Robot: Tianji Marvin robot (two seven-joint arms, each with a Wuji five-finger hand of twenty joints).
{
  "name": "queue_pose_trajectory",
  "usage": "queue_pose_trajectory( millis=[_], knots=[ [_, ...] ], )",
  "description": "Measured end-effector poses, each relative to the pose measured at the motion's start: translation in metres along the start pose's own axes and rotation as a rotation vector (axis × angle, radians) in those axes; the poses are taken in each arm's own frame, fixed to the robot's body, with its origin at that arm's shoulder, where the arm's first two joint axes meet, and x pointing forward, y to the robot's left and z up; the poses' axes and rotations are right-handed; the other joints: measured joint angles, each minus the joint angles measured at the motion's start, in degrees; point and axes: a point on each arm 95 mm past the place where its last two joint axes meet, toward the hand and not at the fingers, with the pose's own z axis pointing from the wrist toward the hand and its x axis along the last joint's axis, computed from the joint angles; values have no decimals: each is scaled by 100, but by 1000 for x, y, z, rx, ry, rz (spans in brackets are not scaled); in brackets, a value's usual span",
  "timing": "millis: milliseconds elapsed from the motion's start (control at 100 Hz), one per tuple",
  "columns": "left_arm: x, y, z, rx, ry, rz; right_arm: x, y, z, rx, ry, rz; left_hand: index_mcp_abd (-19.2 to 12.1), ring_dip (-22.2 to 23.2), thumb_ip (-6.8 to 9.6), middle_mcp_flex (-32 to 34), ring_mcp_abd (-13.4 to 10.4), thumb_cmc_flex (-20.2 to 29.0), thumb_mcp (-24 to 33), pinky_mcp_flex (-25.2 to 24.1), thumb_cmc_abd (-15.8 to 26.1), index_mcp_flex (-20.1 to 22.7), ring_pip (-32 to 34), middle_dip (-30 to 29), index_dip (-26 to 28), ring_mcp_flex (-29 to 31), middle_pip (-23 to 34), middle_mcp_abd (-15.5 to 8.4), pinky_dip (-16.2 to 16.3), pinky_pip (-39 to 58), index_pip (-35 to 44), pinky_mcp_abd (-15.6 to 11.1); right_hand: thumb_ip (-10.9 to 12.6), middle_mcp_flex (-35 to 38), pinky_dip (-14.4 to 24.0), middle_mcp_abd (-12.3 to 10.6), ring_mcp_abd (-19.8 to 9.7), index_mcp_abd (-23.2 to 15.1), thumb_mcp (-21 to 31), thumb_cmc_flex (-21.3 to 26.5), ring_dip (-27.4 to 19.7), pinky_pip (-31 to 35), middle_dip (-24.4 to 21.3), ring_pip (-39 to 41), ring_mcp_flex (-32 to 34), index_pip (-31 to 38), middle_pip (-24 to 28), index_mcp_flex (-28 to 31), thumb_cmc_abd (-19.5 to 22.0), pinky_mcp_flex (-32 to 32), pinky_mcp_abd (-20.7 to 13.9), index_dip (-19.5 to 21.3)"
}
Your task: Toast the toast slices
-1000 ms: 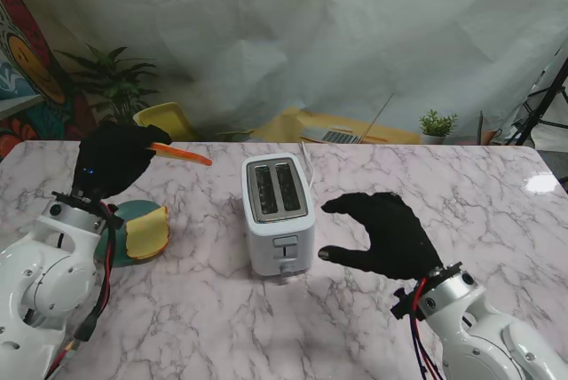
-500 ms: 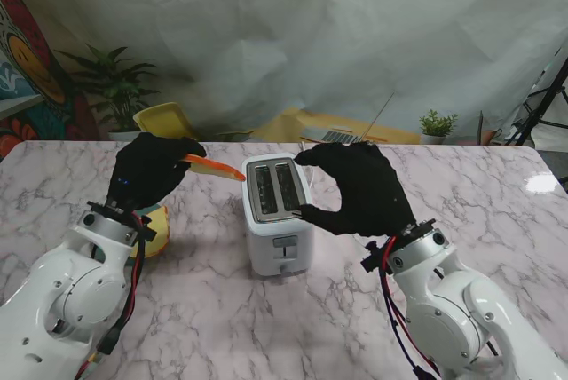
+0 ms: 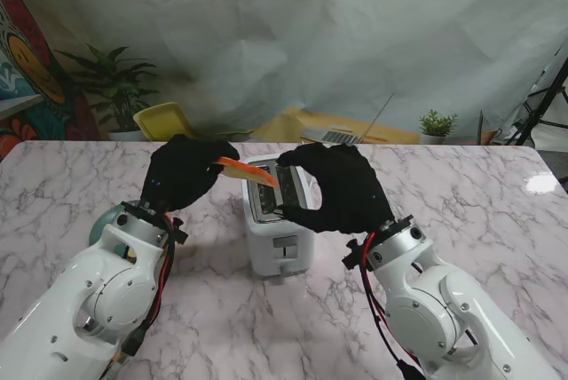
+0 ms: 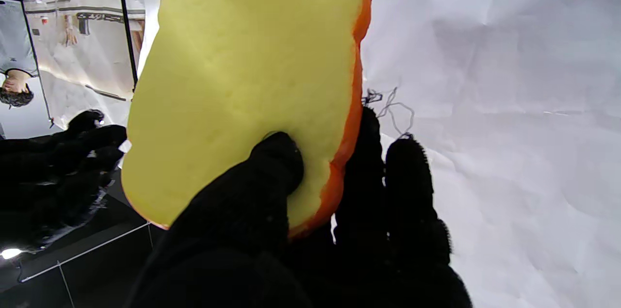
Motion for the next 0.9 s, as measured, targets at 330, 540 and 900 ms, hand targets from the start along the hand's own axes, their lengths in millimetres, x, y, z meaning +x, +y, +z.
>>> queue_pose_trajectory(
  millis=[330,540,900],
  knots=[
    [15,5,4,-8,27,-20,8,-12,13,-11,11,42,-1,18,0,6,20,0,10,22,-1,7,108,4,0,0,0,28,50,10,-9,15,-1,0,49,10,127,0,131,4,117,64,82,138,151,73,177,0,-58,54,10,69],
    [22,5,2,-17,32,-32,14,-18,22,-8,21,52,-1,18,0,12,55,-1,14,34,-1,18,135,5,1,1,0,34,102,68,-52,71,-10,0,63,10,128,0,289,5,221,157,150,273,312,237,387,5,-202,130,72,192],
    [32,6,1,-21,46,-41,13,-23,30,-40,6,55,-1,2,-1,16,58,-4,16,57,-1,20,180,7,1,2,0,36,108,71,-54,76,-12,538,304,62,371,-130,835,27,589,658,345,601,1338,892,850,414,-499,761,477,436]
  ],
)
